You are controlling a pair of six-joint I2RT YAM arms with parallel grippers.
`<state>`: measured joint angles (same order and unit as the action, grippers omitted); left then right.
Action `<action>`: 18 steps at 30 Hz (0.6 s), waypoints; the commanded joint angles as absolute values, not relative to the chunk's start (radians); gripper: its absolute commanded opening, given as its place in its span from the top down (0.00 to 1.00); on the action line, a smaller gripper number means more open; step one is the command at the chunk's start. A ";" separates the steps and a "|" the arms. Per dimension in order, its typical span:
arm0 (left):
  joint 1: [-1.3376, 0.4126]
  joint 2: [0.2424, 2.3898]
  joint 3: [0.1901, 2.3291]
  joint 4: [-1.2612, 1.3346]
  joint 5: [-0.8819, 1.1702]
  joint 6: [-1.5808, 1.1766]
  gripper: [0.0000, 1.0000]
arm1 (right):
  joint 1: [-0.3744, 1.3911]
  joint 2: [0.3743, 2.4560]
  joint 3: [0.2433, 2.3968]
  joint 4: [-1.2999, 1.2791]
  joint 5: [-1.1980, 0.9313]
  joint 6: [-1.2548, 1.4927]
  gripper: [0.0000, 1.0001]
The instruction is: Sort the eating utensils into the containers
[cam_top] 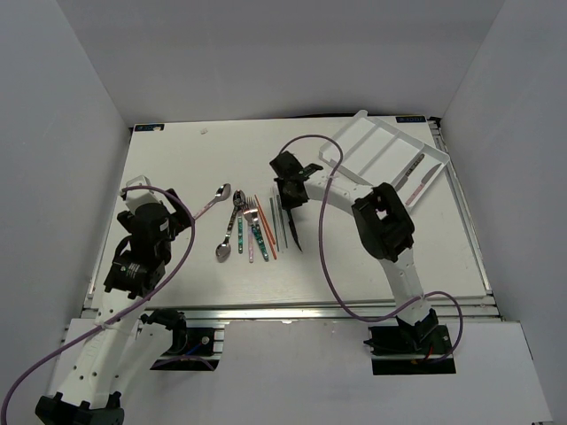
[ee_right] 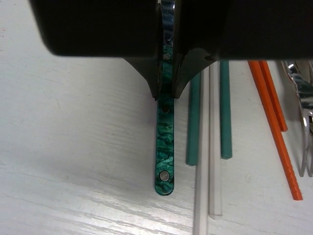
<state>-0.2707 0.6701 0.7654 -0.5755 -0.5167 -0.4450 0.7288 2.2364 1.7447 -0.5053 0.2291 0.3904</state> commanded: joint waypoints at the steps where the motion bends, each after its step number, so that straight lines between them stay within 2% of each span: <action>1: -0.273 0.661 0.767 -0.574 -0.529 -0.440 0.02 | 0.667 2.195 1.690 -0.557 0.207 0.368 1.00; 8: -0.273 0.658 0.767 -0.572 -0.526 -0.440 0.02 | 0.497 1.932 1.614 -0.491 0.103 0.350 1.00; 11: -0.273 0.653 0.767 -0.572 -0.526 -0.440 0.02 | 0.355 1.881 1.589 -0.457 0.098 0.368 1.00; 18: -0.273 0.643 0.764 -0.571 -0.526 -0.440 0.02 | -0.018 2.031 1.741 -0.515 0.118 0.422 1.00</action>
<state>-0.2707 0.6556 0.7654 -0.5751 -0.5167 -0.4450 0.0780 1.9526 1.6882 -0.4728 0.1123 0.3920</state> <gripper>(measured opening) 0.980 0.129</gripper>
